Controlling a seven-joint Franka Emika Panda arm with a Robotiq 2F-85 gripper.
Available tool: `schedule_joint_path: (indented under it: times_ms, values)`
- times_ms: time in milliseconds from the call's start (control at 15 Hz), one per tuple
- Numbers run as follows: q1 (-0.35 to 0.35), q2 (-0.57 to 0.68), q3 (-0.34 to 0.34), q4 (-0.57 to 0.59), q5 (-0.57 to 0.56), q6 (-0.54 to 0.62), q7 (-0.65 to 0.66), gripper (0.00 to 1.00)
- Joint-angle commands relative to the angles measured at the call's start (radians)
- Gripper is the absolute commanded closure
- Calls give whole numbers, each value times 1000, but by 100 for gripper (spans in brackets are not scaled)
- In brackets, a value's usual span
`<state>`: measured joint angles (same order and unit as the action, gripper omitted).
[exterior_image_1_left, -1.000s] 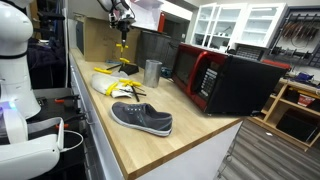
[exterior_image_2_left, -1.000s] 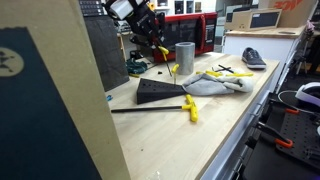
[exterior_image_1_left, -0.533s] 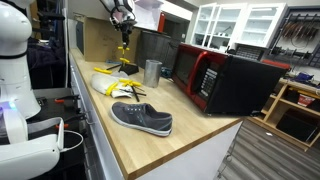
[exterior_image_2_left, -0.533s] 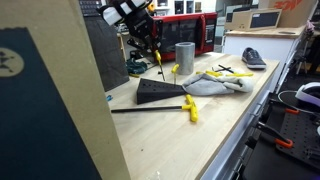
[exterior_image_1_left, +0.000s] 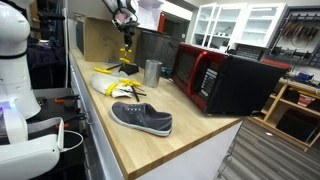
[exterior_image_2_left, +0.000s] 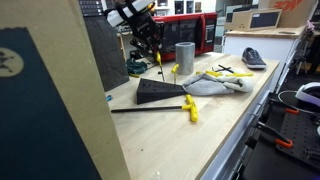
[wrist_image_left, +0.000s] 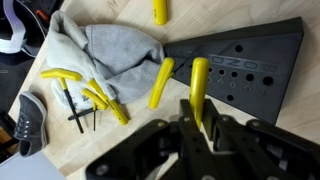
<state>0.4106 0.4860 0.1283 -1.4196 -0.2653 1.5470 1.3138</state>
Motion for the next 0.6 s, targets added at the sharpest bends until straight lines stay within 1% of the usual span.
schedule_joint_path:
  times_ms: [0, 533]
  values:
    - [-20, -54, 8, -63, 51, 25, -32, 96]
    - [-38, -43, -4, -74, 48, 13, -60, 96]
